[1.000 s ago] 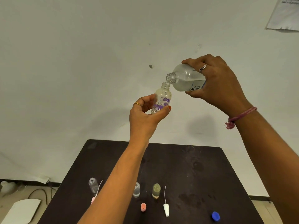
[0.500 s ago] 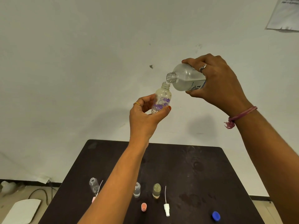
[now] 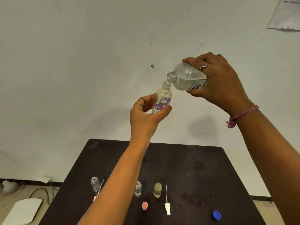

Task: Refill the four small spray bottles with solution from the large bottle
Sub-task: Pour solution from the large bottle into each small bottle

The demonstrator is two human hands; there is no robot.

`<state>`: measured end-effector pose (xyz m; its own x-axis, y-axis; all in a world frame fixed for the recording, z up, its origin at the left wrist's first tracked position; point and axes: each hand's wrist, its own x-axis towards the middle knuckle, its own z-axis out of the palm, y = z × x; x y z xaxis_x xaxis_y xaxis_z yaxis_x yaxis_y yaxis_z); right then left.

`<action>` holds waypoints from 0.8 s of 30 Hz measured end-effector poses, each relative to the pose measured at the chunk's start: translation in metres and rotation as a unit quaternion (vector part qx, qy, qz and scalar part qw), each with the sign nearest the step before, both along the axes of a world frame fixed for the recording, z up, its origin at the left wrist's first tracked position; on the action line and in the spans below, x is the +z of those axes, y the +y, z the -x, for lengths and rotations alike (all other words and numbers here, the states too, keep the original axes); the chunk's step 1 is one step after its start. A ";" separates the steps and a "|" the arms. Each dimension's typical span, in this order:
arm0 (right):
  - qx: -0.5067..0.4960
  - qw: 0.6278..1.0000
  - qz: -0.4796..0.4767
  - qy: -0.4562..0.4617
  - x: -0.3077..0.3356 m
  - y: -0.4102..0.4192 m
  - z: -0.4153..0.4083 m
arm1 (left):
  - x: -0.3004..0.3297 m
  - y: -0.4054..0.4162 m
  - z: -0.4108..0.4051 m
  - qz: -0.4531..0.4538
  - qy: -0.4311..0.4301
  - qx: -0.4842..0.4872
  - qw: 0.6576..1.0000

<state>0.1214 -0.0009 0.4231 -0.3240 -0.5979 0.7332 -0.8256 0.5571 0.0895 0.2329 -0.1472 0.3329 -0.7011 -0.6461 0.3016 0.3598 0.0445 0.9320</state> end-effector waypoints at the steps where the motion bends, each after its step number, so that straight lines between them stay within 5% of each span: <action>1: 0.000 1.000 0.000 0.000 0.000 0.000 0.000 | 0.000 0.000 0.000 0.001 -0.001 0.001 1.000; 24: 0.002 1.000 0.005 -0.004 -0.002 0.000 0.002 | -0.003 0.000 0.001 -0.004 0.002 0.003 1.000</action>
